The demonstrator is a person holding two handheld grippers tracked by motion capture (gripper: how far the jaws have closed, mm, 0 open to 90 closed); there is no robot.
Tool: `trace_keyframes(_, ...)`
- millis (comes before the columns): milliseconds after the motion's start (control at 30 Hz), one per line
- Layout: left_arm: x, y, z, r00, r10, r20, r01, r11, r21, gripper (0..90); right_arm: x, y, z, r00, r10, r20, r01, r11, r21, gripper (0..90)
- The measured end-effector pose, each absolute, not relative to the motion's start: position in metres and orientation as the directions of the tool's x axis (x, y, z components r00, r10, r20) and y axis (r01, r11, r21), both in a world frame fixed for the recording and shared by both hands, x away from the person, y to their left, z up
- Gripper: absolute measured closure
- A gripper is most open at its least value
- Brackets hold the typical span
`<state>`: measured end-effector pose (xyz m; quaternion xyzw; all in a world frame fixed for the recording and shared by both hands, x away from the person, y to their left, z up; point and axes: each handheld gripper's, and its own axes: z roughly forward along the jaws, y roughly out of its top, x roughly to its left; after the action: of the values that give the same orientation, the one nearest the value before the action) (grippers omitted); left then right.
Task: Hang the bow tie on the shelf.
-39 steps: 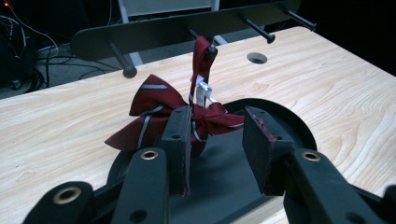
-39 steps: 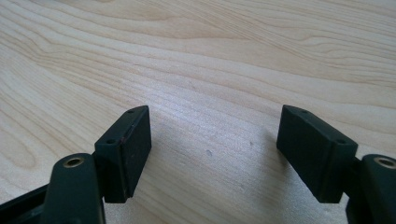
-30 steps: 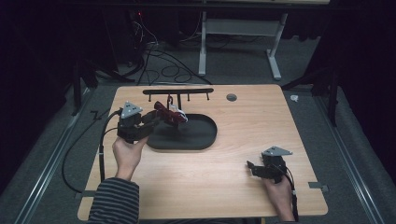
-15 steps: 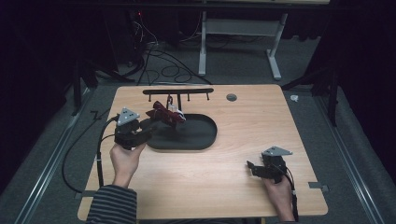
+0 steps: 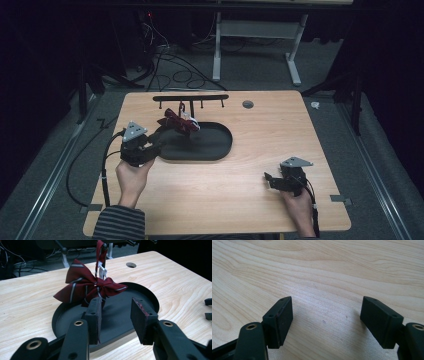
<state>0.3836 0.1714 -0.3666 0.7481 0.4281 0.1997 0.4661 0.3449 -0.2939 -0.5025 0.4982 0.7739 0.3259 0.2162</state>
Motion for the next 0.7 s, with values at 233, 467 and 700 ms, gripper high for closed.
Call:
trace_keyframes(233, 0.378, 0.176, -0.369, 0.551, 0.827, -0.111, 0.453, -0.185, 0.872, 61.0, 0.345, -0.294, -0.502, -0.410, 0.912, -0.010, 0.630, 0.291, 0.720, 27.7)
trace_keyframes(467, 0.373, 0.180, -0.371, 0.544, 0.830, -0.126, 0.456, -0.166, 0.874, 61.0, 0.345, -0.294, -0.502, -0.410, 0.912, -0.010, 0.630, 0.291, 0.720, 27.7)
trace_keyframes(700, 0.369, 0.182, -0.374, 0.542, 0.830, -0.131, 0.459, -0.162, 0.874, 60.9, 0.345, -0.294, -0.502, -0.410, 0.912, -0.011, 0.630, 0.292, 0.720, 27.7)
